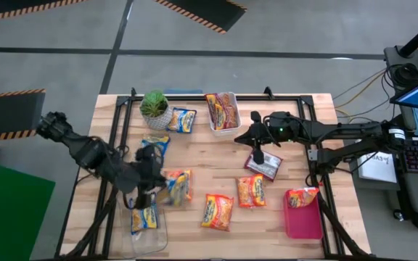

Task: Sort Maruchan noodles
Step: Put the right blue noodle pack into the transparent bin

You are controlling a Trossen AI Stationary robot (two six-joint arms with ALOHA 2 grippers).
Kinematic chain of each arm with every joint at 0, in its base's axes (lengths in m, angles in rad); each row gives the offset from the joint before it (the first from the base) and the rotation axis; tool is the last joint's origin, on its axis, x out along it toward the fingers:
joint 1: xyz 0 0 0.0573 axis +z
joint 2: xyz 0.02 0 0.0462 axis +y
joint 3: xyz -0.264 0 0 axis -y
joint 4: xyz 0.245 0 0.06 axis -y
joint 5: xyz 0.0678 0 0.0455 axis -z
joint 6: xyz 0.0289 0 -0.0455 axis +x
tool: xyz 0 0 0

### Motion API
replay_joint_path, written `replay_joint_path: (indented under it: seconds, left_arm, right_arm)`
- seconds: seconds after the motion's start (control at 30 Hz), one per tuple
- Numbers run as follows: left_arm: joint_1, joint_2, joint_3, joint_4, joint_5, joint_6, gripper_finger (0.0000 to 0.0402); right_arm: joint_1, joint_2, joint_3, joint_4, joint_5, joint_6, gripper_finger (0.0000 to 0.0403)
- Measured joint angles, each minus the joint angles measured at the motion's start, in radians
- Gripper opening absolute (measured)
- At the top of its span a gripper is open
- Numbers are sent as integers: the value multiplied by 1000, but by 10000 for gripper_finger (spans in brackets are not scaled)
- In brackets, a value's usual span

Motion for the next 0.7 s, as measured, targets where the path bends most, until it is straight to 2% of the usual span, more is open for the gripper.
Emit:
replay_joint_path:
  seconds: [0.17,0.3,0.5,0.7]
  left_arm:
    - [-74,102,105,-260,70,-209,0]
    - [-111,153,126,-354,187,-365,0]
    - [-150,210,94,-341,331,-488,0]
    - [-169,287,90,-264,324,-463,0]
  right_arm:
    - [0,0,0,3,0,-6,9]
    - [0,0,0,4,0,-9,9]
    - [0,0,0,15,0,-19,9]
    - [0,0,0,19,0,-27,9]
